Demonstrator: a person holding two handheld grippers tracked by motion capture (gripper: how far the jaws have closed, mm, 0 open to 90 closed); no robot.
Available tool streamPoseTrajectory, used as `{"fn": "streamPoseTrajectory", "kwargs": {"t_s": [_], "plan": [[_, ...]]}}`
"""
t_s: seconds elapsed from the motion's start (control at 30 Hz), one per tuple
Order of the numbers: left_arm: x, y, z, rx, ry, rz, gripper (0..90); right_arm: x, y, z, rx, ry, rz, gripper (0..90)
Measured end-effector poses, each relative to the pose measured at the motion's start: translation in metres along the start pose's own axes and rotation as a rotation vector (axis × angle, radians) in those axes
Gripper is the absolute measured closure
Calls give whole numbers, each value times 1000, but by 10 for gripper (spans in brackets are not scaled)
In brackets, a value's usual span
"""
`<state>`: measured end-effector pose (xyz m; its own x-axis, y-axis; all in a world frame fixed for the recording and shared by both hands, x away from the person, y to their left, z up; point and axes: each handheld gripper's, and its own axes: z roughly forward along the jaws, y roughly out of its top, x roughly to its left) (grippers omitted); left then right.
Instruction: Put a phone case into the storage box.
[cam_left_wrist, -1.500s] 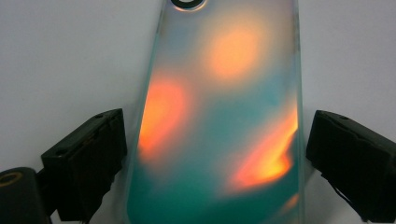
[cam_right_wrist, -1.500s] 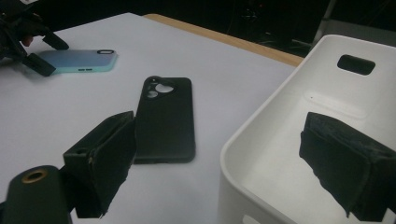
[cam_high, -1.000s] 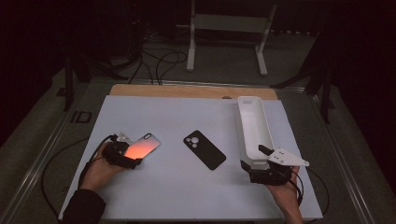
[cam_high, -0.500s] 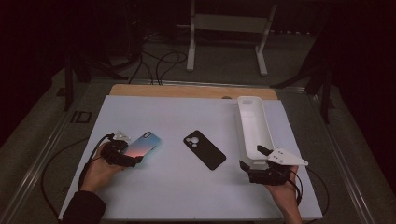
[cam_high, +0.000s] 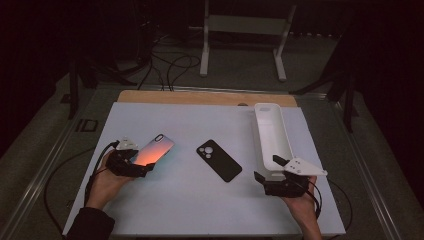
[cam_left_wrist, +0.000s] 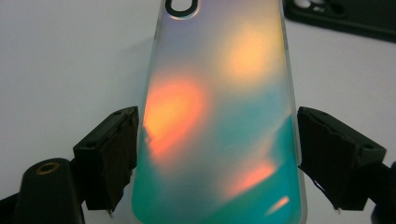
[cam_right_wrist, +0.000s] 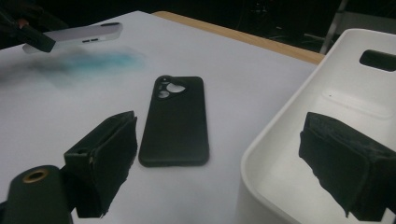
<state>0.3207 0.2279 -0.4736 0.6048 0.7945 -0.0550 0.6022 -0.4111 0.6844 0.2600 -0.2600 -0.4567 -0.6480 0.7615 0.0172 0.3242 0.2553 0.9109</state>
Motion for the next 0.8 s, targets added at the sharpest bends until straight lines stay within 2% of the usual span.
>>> {"fn": "streamPoseTrajectory", "kwargs": {"t_s": [0.13,0.17,0.2,0.37,0.47,0.53,0.63,0.73,0.8], "plan": [[-7,6,-5,-30,-1,15,170,1,4,1,0,7,-5,112],[-13,11,-9,-50,-2,26,170,2,7,2,-2,21,-5,112],[-13,11,-9,-50,-2,26,170,3,10,3,-4,25,-3,111],[-30,29,-18,-94,-3,81,169,5,21,9,-16,70,11,111],[-36,34,-20,-109,-4,97,170,6,28,13,-17,89,12,109],[-46,42,-24,-139,2,128,169,7,33,17,-14,98,9,110],[-52,47,-26,-151,-7,145,169,9,38,20,-15,112,16,110],[-65,57,-29,-174,-15,181,170,12,47,28,-23,147,31,110],[-67,59,-29,-179,-21,187,170,16,52,34,-28,170,26,110]]}}
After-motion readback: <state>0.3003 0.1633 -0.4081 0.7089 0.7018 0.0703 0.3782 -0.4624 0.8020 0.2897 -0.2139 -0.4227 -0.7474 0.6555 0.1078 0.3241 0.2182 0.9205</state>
